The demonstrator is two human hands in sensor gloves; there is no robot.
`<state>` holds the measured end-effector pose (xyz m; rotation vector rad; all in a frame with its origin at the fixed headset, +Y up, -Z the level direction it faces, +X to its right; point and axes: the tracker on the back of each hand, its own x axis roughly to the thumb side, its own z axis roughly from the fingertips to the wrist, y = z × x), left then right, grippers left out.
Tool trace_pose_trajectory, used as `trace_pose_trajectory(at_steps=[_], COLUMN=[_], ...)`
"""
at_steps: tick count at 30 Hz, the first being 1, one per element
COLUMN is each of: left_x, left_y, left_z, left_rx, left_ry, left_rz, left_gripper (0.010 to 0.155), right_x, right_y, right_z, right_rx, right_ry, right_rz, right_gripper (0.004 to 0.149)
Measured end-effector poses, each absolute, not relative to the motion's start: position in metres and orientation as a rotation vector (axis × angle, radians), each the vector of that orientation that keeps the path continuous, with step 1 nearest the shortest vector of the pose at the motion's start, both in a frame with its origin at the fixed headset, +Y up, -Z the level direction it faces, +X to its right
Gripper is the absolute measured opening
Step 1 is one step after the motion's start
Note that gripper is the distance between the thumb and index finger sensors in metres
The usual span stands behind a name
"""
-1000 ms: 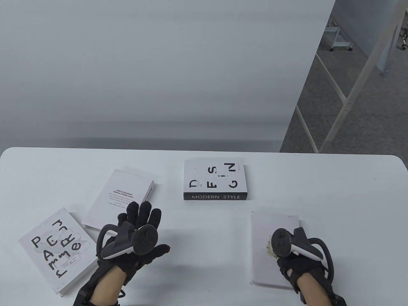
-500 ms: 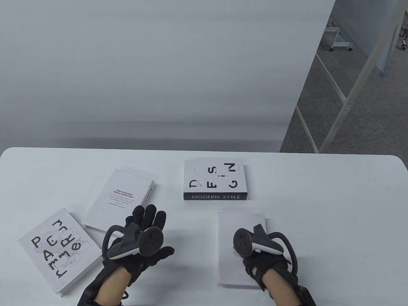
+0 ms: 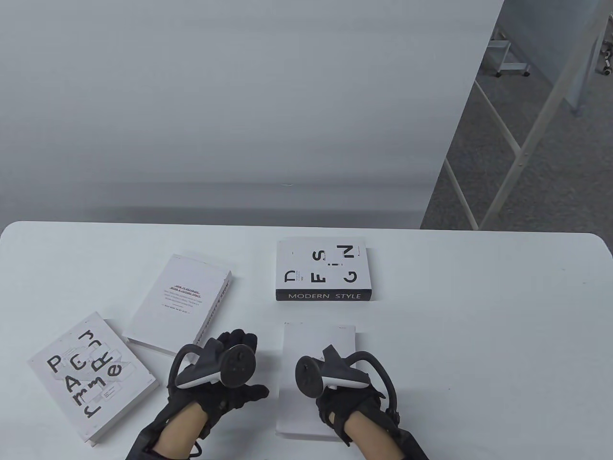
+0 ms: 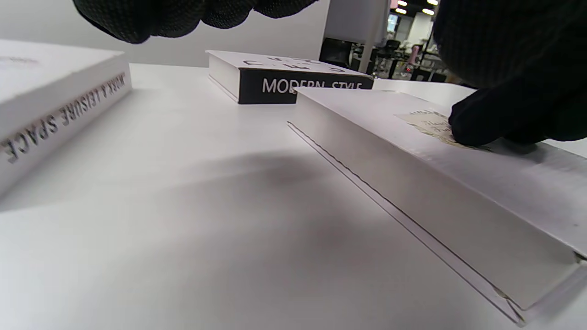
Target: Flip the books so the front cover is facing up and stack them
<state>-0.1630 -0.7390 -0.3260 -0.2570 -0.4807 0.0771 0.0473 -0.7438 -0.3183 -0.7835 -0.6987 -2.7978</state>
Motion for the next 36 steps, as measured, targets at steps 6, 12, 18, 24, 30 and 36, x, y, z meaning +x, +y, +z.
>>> trace_pose_trajectory(at_steps=[6, 12, 18, 24, 30, 36], left_x=[-0.154, -0.150, -0.151, -0.157, -0.160, -0.158], left_y=[-0.763, -0.769, -0.782, -0.791, -0.798, -0.801], left_z=[-0.326, -0.327, -0.330, -0.333, -0.333, -0.332], left_rx=[-0.254, -0.270, -0.304, -0.284, -0.312, -0.347], left_ry=[-0.455, -0.440, -0.351, -0.207, -0.144, -0.142], left_rz=[0.240, 0.359, 0.467, 0.575, 0.721, 0.763], left_gripper=[0.103, 0.105, 0.094, 0.077, 0.072, 0.071], right_x=[0.075, 0.109, 0.146, 0.161, 0.164, 0.161], right_y=[-0.742, -0.738, -0.755, -0.779, -0.787, -0.789], right_z=[-0.319, -0.325, -0.336, -0.340, -0.342, -0.340], right_rx=[-0.848, -0.830, -0.545, -0.516, -0.492, -0.498], right_ry=[-0.722, -0.765, -0.682, -0.957, -1.034, -1.048], right_rz=[-3.004, -3.243, -3.390, -3.501, -3.648, -3.663], right_gripper=[0.054, 0.063, 0.071, 0.078, 0.077, 0.071])
